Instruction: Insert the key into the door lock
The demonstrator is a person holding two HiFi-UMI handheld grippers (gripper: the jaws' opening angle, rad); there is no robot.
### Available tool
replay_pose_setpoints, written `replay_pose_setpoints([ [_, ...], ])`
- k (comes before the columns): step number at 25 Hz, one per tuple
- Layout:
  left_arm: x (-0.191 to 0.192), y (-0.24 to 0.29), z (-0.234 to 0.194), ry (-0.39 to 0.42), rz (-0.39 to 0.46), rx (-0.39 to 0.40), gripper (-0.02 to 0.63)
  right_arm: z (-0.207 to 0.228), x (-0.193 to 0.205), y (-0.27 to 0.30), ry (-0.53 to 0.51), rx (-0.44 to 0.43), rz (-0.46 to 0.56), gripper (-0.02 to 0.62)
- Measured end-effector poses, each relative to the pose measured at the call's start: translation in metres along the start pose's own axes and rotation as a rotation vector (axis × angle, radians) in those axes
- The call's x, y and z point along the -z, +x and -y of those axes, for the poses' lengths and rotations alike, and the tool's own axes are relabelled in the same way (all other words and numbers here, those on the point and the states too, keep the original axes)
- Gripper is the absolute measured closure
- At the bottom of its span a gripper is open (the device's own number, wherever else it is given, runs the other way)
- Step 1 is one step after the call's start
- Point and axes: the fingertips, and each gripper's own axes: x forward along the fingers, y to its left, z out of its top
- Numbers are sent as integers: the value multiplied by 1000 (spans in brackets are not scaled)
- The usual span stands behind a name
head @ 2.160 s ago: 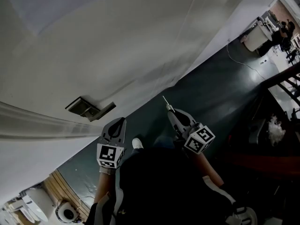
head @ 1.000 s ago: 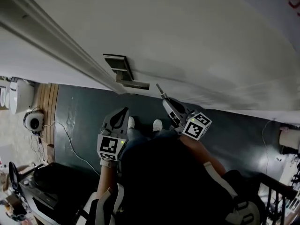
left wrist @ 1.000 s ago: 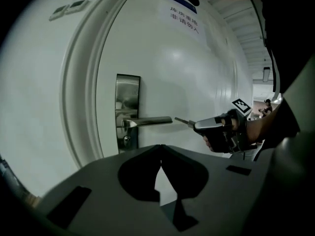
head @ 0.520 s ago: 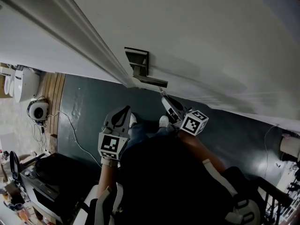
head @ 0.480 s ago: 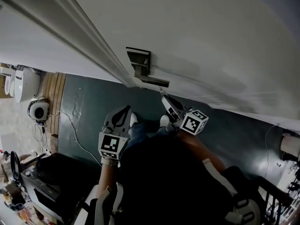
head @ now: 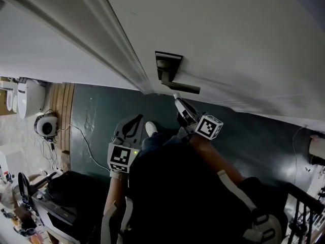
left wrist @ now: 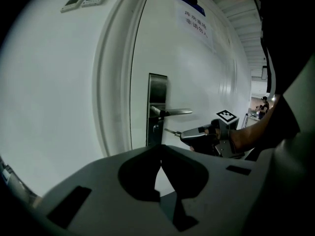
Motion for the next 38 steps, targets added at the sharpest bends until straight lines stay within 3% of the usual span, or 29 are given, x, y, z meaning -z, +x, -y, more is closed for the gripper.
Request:
replay_pose_setpoints([
  [18, 15, -12, -57, 0, 23, 128, 597, -7, 13, 47, 190, 40, 220, 565],
  [38, 20, -11, -67, 17, 28, 208, 597, -6, 10, 49, 343, 62, 389, 564],
])
